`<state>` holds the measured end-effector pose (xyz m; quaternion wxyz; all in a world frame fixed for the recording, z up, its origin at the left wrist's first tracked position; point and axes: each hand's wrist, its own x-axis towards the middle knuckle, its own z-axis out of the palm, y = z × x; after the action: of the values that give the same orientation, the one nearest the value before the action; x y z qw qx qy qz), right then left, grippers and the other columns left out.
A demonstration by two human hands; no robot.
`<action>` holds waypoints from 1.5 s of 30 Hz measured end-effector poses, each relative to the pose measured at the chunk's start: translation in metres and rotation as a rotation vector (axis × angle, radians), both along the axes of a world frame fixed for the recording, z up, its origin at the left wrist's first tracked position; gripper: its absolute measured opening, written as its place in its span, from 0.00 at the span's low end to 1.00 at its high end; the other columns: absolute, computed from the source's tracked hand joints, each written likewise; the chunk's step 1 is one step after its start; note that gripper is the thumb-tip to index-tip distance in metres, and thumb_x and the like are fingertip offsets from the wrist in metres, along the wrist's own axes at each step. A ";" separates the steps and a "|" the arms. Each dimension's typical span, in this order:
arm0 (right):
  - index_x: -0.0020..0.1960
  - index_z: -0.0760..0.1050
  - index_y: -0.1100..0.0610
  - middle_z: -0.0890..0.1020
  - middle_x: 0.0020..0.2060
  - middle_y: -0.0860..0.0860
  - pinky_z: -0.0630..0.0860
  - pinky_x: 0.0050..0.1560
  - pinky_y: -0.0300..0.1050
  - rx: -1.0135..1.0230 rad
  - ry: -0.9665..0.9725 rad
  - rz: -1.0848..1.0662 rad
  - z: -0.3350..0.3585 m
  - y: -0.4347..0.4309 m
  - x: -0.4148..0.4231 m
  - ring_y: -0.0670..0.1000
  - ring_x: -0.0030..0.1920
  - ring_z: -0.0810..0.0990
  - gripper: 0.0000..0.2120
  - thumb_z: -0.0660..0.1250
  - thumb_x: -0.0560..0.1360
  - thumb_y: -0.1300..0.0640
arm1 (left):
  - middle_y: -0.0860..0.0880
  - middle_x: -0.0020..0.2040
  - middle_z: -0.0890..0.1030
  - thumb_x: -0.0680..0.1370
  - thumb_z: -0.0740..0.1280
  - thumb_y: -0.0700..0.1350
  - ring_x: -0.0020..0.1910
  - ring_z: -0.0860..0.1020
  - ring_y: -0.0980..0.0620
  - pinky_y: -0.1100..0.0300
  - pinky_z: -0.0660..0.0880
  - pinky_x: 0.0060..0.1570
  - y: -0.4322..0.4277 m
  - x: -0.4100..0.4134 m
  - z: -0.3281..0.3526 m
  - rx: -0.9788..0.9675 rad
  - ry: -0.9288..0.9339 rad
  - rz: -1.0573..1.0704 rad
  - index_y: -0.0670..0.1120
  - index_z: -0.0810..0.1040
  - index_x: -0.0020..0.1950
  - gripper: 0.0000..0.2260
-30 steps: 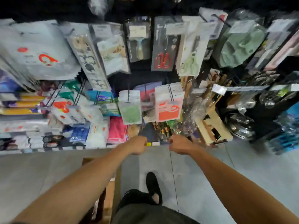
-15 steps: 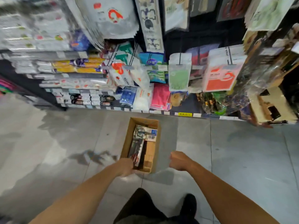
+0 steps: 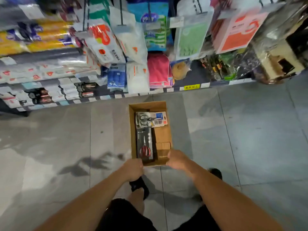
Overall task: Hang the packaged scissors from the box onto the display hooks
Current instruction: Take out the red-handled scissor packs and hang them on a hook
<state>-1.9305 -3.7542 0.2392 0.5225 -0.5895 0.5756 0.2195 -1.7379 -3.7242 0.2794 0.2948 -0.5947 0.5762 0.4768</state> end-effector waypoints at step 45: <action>0.59 0.65 0.53 0.76 0.43 0.45 0.76 0.36 0.40 -0.168 0.117 -0.831 -0.407 0.010 0.058 0.48 0.42 0.79 0.10 0.62 0.79 0.60 | 0.45 0.54 0.79 0.81 0.63 0.44 0.47 0.76 0.50 0.56 0.75 0.48 -0.027 0.038 -0.464 -0.025 -0.265 1.085 0.43 0.73 0.64 0.13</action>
<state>-1.8725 -3.7446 -0.1681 0.4831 -0.3346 0.8088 -0.0244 -1.6997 -3.7508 -0.1848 0.0702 -0.8644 0.1511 0.4744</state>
